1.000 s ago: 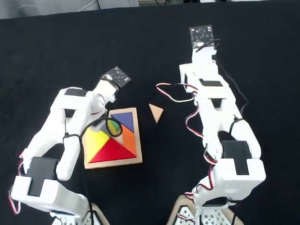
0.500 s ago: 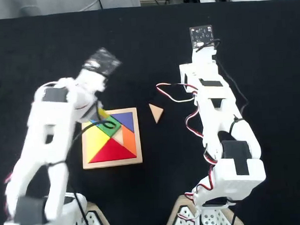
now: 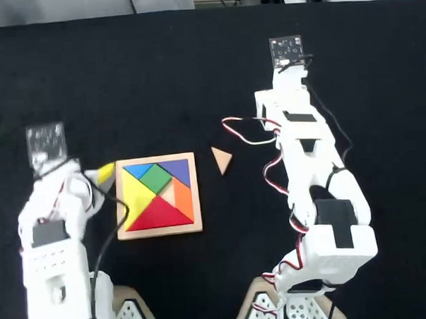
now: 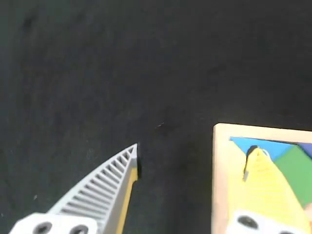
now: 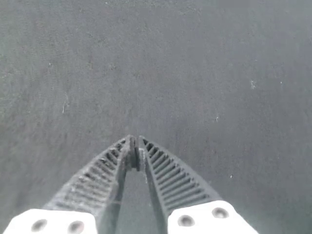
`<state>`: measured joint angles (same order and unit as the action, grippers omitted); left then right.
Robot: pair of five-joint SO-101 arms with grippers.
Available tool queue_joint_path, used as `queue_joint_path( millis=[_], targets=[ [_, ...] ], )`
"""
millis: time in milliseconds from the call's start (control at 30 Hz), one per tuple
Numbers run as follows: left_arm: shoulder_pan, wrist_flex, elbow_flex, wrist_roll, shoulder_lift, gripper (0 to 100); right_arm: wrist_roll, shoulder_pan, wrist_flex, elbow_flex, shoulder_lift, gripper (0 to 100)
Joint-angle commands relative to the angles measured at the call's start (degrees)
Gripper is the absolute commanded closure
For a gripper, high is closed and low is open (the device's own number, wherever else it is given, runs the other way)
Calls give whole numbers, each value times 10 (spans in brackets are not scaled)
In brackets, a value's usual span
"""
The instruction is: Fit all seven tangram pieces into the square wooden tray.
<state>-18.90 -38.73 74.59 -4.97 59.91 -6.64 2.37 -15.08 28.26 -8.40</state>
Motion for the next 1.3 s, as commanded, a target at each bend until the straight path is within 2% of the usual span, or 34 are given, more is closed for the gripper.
queue_joint_path(
  millis=[0,133,333,533,600,900,1033,1133,1200,1267],
  targets=[
    [-54,48,73,14,69,658,27,-20,-70,-42,42,986],
    [-70,81,110,13,89,658,22,-71,-216,-66,95,986],
    [-52,85,118,13,94,658,13,-138,-406,-92,121,984],
    [-49,85,120,12,94,658,46,-193,-564,-158,82,801],
    [-49,85,120,12,93,658,48,-208,-607,-192,65,794],
    [-49,85,121,12,92,658,43,-214,-588,-218,-36,792],
    [-49,87,121,12,91,658,40,-215,-566,-218,-22,793],
    [-48,88,121,12,91,658,-13,-212,-542,-218,11,795],
    [-43,88,121,12,91,658,-53,-207,-526,-214,30,835],
    [-35,88,121,1,91,658,-71,-187,-509,-211,39,943]
  ],
)
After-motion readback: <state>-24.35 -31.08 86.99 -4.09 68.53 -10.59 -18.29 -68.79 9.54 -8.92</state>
